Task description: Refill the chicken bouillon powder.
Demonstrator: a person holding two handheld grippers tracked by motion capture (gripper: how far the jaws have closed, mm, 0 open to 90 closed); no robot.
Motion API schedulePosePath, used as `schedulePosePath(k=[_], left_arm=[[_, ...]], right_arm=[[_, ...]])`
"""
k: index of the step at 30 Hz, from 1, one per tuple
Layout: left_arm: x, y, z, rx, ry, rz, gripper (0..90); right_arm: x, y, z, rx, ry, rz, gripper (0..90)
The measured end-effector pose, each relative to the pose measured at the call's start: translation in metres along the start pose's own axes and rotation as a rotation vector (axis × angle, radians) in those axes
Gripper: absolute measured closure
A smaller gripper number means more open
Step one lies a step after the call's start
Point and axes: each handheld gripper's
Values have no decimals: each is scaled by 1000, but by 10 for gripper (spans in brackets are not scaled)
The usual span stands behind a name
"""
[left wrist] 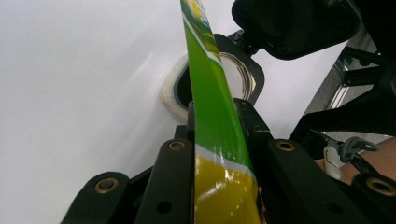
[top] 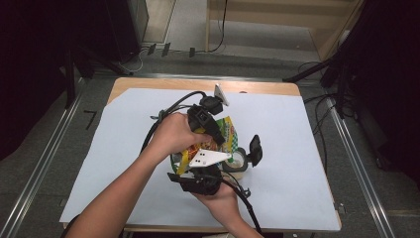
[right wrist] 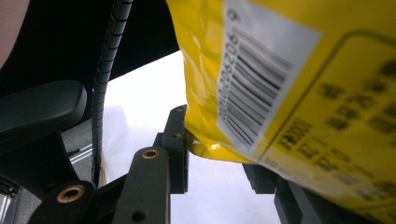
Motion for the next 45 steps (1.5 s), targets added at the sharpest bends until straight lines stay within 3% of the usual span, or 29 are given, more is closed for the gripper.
schedulePosePath(k=[14,28,45], left_arm=[[-1,0,1,8,-1,-13,786],[0,-6,0,-3,-4,0,790],[-1,-14,-3,-46,-5,20,851]], right_arm=[[0,0,-1,2,4,1,666],[2,0,-1,5,-10,4,667],[5,0,0,-4,-18,29,685]])
Point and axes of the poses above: each handheld gripper's, and its own axes: z roughly forward along the jaws, x roughly out of its underside, y roughly to its left, and after that the axes turned 1 degree about -z, right-handed
